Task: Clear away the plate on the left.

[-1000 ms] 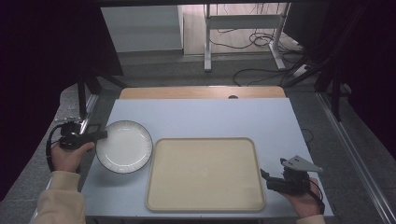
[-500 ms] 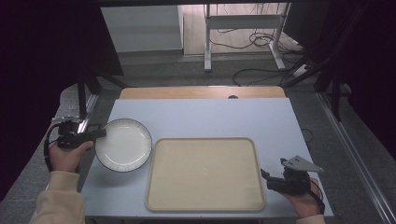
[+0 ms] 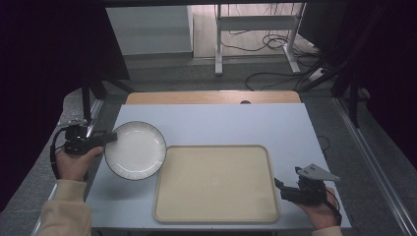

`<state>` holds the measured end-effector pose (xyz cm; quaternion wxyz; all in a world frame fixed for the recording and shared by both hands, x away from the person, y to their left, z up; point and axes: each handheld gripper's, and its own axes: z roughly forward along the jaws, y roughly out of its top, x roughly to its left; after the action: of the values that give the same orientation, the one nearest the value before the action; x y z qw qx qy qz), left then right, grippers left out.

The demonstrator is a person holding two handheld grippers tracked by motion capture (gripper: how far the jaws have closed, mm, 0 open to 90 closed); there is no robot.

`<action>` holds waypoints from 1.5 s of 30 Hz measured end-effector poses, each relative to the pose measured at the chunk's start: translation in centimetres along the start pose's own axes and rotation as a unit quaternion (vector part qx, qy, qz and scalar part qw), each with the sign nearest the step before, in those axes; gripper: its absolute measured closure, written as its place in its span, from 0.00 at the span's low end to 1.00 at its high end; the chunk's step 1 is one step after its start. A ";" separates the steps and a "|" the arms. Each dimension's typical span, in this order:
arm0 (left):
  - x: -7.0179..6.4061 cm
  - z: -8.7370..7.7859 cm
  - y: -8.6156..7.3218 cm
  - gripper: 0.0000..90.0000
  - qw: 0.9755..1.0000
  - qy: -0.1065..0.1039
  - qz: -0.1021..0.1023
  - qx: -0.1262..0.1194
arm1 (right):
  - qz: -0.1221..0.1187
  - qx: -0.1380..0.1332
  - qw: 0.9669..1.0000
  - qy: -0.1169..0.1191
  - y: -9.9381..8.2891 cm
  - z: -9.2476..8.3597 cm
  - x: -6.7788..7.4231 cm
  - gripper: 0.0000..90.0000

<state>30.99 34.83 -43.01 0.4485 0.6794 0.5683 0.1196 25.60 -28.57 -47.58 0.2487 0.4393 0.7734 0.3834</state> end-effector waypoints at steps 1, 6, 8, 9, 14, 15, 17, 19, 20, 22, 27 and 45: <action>-0.3 0.1 0.1 0.92 1.000 -0.002 0.005 0.001 | 0.000 0.000 1.000 0.000 0.0 0.0 0.0 0.19; -1.3 0.7 0.2 0.92 1.000 -0.011 0.012 0.004 | -0.001 0.001 1.000 0.000 0.0 0.0 0.0 0.19; -1.6 0.8 0.3 0.92 1.000 -0.017 0.014 0.005 | -0.002 0.001 1.000 0.000 0.0 0.0 0.0 0.19; -1.7 0.8 0.3 0.92 1.000 -0.018 0.016 0.005 | -0.002 0.001 1.000 0.000 0.0 0.0 0.0 0.19; -2.6 1.1 0.5 0.92 0.999 -0.021 0.026 0.005 | -0.003 0.001 1.000 0.000 0.0 0.0 0.0 0.19; -2.7 1.2 0.5 0.92 0.999 -0.024 0.026 0.006 | -0.003 0.001 1.000 0.000 0.0 0.0 0.0 0.19; -2.9 1.3 0.5 0.92 0.999 -0.027 0.026 0.004 | -0.003 0.002 1.000 0.000 0.0 0.0 0.0 0.19; -3.2 1.4 0.5 0.92 0.999 -0.030 0.029 0.003 | -0.003 0.001 1.000 0.001 0.0 0.0 0.0 0.19; -3.4 1.5 0.6 0.92 0.999 -0.032 0.031 0.005 | -0.003 0.001 1.000 0.000 0.0 0.0 0.0 0.19; -3.9 1.6 0.7 0.92 0.999 -0.031 0.041 0.006 | -0.003 0.002 1.000 0.000 0.0 0.0 0.0 0.19; -5.1 2.2 0.8 0.92 0.998 -0.042 0.051 0.008 | -0.001 0.002 1.000 -0.002 0.0 0.0 0.0 0.19; -8.4 4.5 0.9 0.92 0.994 -0.078 0.074 0.018 | 0.001 0.000 1.000 0.000 0.0 0.0 -0.1 0.19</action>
<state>31.84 25.33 -42.01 0.4693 0.7346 0.4818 0.0892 25.61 -28.67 -47.60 0.2486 0.4398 0.7731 0.3836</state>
